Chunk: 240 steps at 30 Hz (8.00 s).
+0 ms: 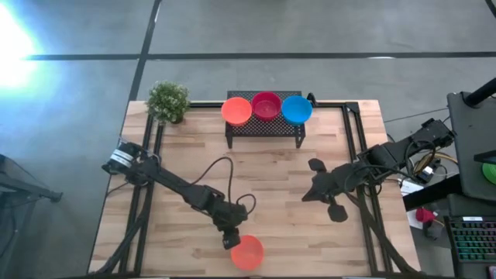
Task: Pick & Place Mini bowls
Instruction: Stack the orange bowl on top of the orange bowl on the shelf
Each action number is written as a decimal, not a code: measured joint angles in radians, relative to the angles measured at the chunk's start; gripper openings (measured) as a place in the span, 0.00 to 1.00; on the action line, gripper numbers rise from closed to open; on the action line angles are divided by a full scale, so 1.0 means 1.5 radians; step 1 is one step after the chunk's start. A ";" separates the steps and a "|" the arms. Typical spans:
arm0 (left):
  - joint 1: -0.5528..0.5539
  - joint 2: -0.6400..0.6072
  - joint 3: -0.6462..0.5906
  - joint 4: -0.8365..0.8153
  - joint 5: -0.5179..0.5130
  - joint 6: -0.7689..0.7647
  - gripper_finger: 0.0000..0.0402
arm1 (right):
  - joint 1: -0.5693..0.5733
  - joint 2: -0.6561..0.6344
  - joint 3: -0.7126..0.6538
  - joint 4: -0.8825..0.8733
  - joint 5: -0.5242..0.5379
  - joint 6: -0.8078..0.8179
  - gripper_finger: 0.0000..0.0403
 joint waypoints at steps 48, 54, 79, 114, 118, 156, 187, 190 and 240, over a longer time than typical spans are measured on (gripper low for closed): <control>-0.011 0.032 0.000 0.035 -0.088 -0.073 0.26 | 0.000 0.000 0.000 -0.010 0.004 -0.046 0.02; -0.011 0.032 0.000 0.035 -0.088 -0.079 0.26 | 0.000 0.000 0.000 -0.010 0.004 -0.047 0.02; -0.017 0.053 0.000 0.045 -0.096 -0.046 0.26 | 0.000 -0.009 0.000 -0.007 0.006 -0.019 0.02; 0.130 -0.270 0.054 -0.129 -0.058 -0.097 0.00 | 0.000 -0.056 0.000 0.044 0.062 -0.015 0.02; 0.201 -0.318 0.067 -0.164 -0.086 -0.124 0.00 | 0.000 -0.082 0.000 0.061 0.092 -0.019 0.02; 0.700 -0.189 0.238 -0.351 -0.122 0.243 0.00 | -0.001 -0.179 0.000 0.070 0.241 -0.082 0.02; 0.701 -0.064 0.404 -0.524 -0.217 0.364 0.00 | -0.002 -0.205 0.000 0.069 0.250 -0.137 0.02; 0.701 -0.064 0.404 -0.518 -0.217 0.361 0.02 | -0.002 -0.205 0.000 0.069 0.250 -0.137 0.02; 0.699 -0.060 0.469 -0.495 -0.157 0.406 0.25 | -0.002 -0.204 0.000 0.070 0.273 -0.138 0.02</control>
